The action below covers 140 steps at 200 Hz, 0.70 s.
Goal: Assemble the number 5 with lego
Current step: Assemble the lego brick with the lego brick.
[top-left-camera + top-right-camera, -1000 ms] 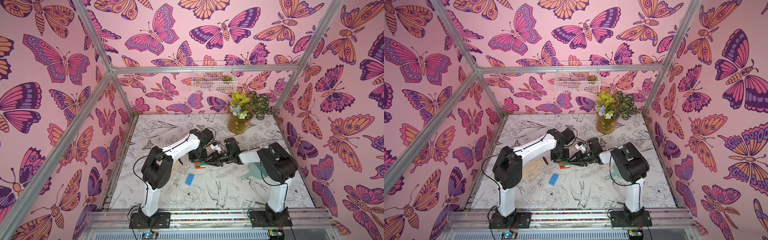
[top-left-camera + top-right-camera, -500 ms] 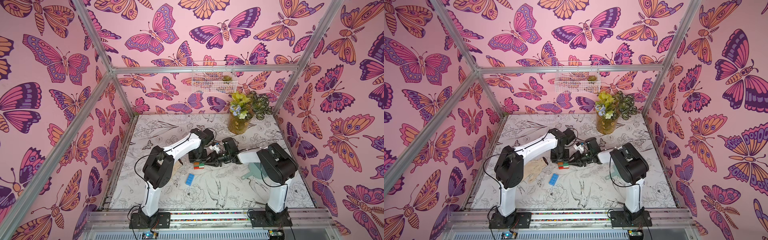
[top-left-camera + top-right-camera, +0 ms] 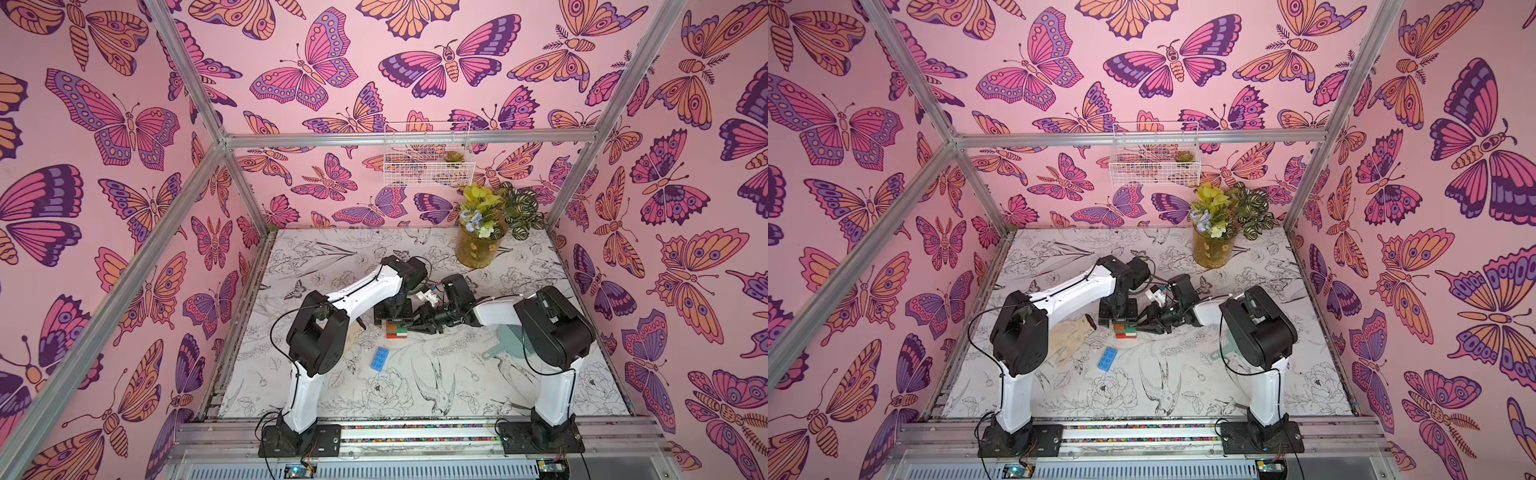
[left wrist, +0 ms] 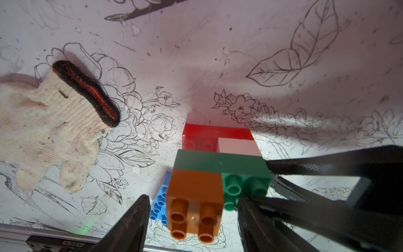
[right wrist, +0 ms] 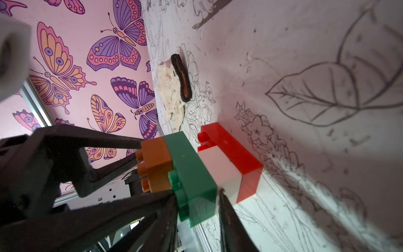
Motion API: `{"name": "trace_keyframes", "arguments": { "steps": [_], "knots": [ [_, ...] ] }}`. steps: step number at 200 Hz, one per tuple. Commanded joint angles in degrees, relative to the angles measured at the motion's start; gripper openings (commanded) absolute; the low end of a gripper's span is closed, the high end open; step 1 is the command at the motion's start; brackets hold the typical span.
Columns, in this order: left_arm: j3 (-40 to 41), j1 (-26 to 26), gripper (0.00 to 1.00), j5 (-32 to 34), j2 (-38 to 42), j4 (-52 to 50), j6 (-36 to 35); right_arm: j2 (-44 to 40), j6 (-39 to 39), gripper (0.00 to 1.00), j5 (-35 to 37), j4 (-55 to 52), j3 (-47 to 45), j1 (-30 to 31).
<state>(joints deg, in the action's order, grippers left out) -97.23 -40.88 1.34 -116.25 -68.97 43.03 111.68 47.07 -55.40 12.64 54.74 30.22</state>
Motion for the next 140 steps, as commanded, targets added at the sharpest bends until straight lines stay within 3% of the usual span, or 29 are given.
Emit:
{"name": "trace_keyframes", "arguments": {
  "steps": [1, 69, 105, 140],
  "knots": [
    [-1.6, 0.3, 0.68, -0.3, 2.7, -0.5, -1.5, 1.5, -1.5, 0.33, 6.3, -9.0, -0.5, 1.5],
    [1.0, 0.6, 0.70, 0.8, 10.3, -0.5, -4.3, 0.8, -2.1, 0.33, 6.9, -11.1, 0.9, 1.5],
    [9.5, 0.3, 0.69, 2.8, 16.8, 1.5, -8.2, -0.5, -2.6, 0.33, 7.1, -13.1, 2.2, 1.5],
    [22.1, -1.6, 0.70, 2.1, 26.1, 9.7, -12.9, -1.7, -2.9, 0.35, 7.0, -14.2, 3.5, 1.5]
  ]
}}
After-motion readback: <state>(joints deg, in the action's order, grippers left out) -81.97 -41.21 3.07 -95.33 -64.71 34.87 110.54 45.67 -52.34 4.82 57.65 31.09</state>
